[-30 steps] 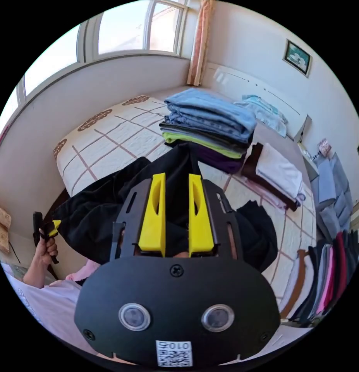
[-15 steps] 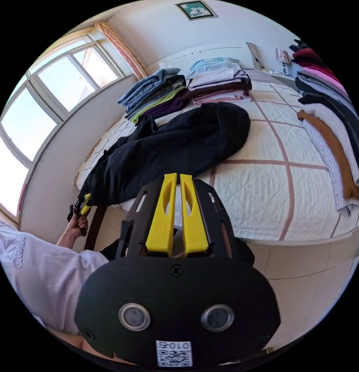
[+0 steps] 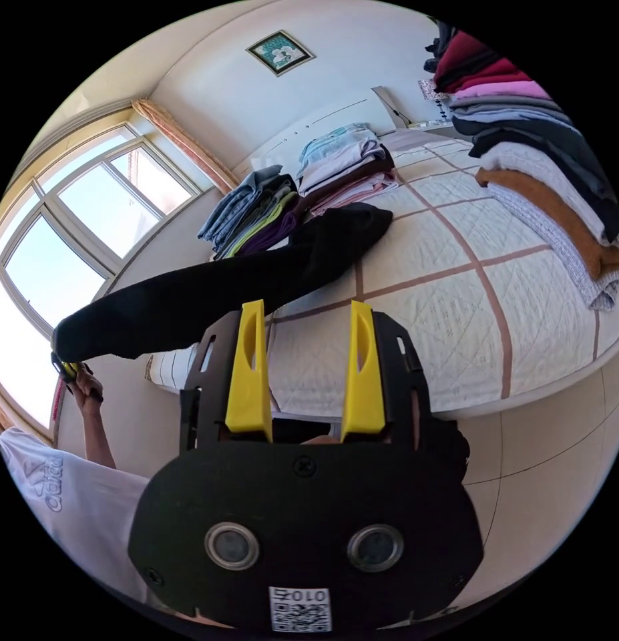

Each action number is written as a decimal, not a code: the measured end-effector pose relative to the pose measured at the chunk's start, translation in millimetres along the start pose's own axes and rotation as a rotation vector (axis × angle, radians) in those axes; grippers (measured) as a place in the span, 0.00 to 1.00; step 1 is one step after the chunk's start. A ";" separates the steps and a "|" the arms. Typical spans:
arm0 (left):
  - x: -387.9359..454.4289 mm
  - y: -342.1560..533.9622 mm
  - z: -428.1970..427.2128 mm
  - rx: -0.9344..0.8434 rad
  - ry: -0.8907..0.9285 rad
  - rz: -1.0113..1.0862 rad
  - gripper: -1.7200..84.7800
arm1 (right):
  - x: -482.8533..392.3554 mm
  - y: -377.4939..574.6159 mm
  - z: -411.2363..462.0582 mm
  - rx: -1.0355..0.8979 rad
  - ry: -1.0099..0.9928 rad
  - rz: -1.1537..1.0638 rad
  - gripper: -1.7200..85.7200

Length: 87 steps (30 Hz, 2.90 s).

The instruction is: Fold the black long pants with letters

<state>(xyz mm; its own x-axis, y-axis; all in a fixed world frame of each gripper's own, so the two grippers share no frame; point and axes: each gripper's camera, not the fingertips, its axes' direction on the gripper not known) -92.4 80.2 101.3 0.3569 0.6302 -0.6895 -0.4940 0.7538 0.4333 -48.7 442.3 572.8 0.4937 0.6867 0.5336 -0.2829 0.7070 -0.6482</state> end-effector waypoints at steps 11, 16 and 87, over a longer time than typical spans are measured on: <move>110.7 -9.1 -53.2 0.017 -0.013 0.273 0.10 | -105.6 -95.6 56.5 -0.210 0.115 -0.118 0.24; 150.9 -14.4 -79.3 -0.012 -0.089 0.340 0.10 | -150.1 -119.1 134.6 -0.444 0.396 -0.215 0.23; -236.8 310.2 -351.7 -0.004 -0.481 -0.896 0.13 | 61.6 -46.2 -70.9 -0.195 0.138 0.329 0.07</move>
<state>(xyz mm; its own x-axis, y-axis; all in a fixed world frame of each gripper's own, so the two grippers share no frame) -609.0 99.4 194.9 0.8777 -0.1579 -0.4524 0.1099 0.9853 -0.1306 53.1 440.0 597.1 0.5123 0.8324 0.2116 -0.2889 0.3990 -0.8702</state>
